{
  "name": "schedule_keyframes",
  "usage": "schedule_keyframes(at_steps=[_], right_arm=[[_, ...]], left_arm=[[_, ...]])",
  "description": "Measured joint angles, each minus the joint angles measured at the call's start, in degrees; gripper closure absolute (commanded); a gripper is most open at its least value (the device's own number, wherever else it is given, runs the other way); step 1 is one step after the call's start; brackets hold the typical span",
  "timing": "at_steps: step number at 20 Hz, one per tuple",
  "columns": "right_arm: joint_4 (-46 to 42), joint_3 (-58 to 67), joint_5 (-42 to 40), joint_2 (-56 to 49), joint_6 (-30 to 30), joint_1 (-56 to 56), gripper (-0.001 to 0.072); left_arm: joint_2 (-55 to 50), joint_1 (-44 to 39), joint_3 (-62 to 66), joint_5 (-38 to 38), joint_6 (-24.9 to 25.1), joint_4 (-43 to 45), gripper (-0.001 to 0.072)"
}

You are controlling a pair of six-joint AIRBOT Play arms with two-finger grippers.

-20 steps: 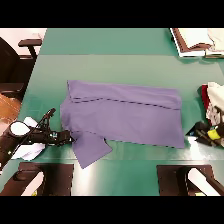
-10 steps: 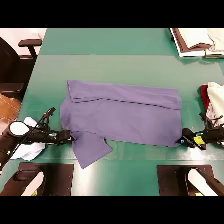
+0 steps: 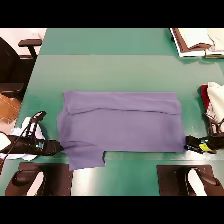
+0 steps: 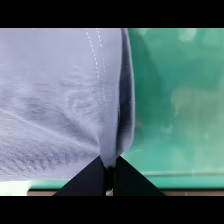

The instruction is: Fold the shirts.

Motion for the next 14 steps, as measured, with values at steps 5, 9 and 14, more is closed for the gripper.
schedule_keyframes(at_steps=[5, 9, 14], right_arm=[[-0.31, 7.96, 0.98, -2.10, 0.02, 1.11, 0.0695], [0.98, 17.40, -4.13, -12.46, 0.02, 6.56, 0.0696], [1.73, 33.00, -8.15, -29.83, 0.61, 11.39, 0.0695]], left_arm=[[-6.43, 0.00, 5.88, 2.64, 0.70, 0.42, 0.0684], [-19.91, 0.00, 14.32, 12.04, 4.52, 0.59, 0.0682], [-39.32, 0.00, 28.74, 19.39, 9.97, 0.59, 0.0680]])
